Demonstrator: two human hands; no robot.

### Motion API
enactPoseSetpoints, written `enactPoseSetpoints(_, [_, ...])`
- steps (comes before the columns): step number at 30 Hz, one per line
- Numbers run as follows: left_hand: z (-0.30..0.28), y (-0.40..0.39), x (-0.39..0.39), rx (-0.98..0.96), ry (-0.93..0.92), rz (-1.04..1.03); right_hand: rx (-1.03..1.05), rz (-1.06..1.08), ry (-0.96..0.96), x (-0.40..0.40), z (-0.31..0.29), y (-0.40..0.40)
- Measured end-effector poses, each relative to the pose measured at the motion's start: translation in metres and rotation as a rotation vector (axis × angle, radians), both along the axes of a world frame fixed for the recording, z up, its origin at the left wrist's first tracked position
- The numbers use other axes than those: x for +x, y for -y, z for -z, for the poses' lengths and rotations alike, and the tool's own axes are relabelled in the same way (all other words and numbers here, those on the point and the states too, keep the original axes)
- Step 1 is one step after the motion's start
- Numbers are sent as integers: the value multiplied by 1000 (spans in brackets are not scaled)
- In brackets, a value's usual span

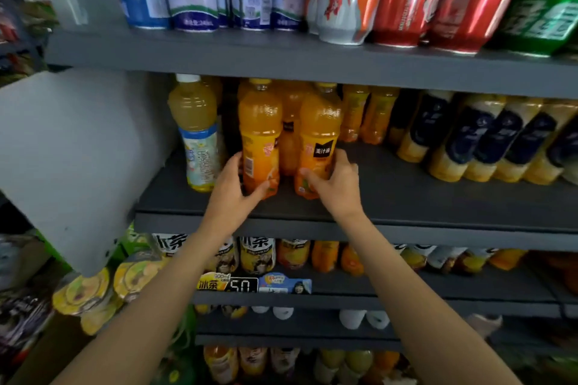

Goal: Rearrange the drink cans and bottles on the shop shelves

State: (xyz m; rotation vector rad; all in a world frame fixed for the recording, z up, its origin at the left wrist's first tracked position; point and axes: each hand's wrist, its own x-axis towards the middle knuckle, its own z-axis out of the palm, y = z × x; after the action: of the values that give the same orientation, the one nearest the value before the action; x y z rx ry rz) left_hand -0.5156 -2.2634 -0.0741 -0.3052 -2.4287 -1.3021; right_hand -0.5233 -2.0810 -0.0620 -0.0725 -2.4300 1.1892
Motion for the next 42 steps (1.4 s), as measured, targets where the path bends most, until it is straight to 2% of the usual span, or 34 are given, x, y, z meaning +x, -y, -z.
enactPoseSetpoints(2, [-2,0,-5,33,76,-2,26,83,-21,-6,3,-19])
enactPoseSetpoints(5, [0,2,-8,47,112,8,7,191,52,-26,-1,-48])
enactPoseSetpoints(11, [6,3,-14,87,136,-21,2,121,159,-95,-18,-50])
enactPoseSetpoints(16, [9,6,-15,88,137,-8,-26,175,208,-132,-20,-27])
enactPoseSetpoints(22, [10,6,-17,107,132,3,-311,247,243,-131,-14,-24])
enactPoseSetpoints(24, [9,6,-17,112,132,17,-477,100,154,-113,-6,-24])
enactPoseSetpoints(27, [8,4,-17,112,113,33,-729,-385,243,-76,-2,-12])
enactPoseSetpoints(29, [8,1,-17,121,97,29,-622,-533,281,-71,0,-7])
enactPoseSetpoints(31, [9,-1,-17,114,85,15,-390,-516,262,-74,2,1])
enactPoseSetpoints(33, [9,-2,-17,105,86,10,-291,-447,231,-76,4,8])
enactPoseSetpoints(37, [7,-7,-20,30,108,20,-262,-309,132,-71,10,-7])
enactPoseSetpoints(42, [8,-41,-38,-135,67,10,-92,32,51,-66,14,-66])
